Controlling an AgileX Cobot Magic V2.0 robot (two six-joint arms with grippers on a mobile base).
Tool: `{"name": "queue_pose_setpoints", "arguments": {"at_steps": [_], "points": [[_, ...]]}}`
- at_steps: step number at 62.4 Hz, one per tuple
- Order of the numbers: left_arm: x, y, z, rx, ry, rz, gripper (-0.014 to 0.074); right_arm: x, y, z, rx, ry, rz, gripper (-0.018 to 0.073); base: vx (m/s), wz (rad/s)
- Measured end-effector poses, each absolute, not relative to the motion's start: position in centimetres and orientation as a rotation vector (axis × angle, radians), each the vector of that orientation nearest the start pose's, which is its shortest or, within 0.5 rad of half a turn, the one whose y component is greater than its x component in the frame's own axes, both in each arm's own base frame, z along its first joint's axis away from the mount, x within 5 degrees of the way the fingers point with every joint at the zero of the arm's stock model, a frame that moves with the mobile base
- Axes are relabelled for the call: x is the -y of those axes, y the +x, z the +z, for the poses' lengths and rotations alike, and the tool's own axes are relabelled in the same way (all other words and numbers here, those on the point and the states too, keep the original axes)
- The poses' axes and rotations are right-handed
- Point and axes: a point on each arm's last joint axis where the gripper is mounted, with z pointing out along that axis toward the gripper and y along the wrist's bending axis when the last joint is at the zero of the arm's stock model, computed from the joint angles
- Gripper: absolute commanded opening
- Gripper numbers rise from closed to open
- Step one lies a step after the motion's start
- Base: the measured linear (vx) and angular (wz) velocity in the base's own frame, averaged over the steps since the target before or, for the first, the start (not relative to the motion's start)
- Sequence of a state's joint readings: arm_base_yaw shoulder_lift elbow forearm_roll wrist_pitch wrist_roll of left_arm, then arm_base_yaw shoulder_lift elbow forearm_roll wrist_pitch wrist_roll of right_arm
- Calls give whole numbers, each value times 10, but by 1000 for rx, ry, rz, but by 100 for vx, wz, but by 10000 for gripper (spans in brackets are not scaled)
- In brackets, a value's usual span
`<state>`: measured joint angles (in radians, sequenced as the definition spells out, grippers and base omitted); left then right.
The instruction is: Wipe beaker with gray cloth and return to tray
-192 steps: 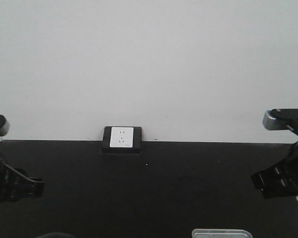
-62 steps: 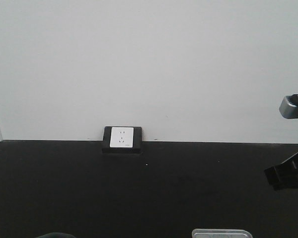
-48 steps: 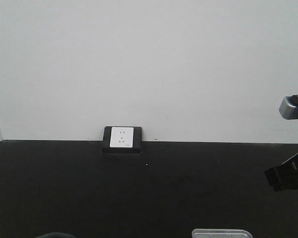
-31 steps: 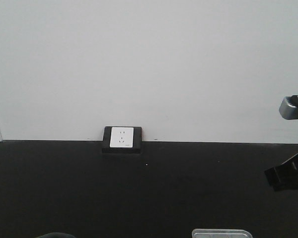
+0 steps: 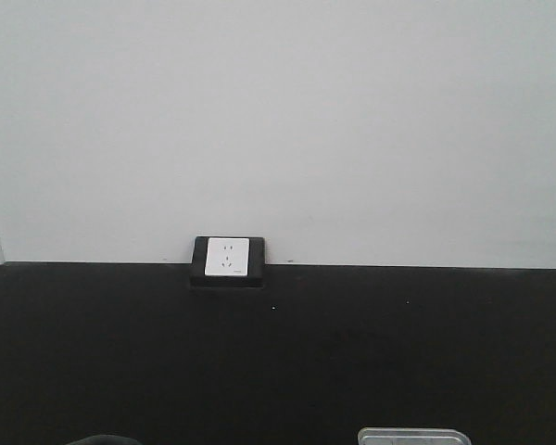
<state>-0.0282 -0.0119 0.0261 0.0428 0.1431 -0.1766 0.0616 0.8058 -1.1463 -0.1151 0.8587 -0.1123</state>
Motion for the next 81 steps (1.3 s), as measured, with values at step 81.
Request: {"name": "queue_pose_setpoints", "arguments": {"at_steps": [81], "points": [[1,56,191,-1647,-92,-119,-6,4,56,187,-1691,33,-69,-11,0,0]]}}
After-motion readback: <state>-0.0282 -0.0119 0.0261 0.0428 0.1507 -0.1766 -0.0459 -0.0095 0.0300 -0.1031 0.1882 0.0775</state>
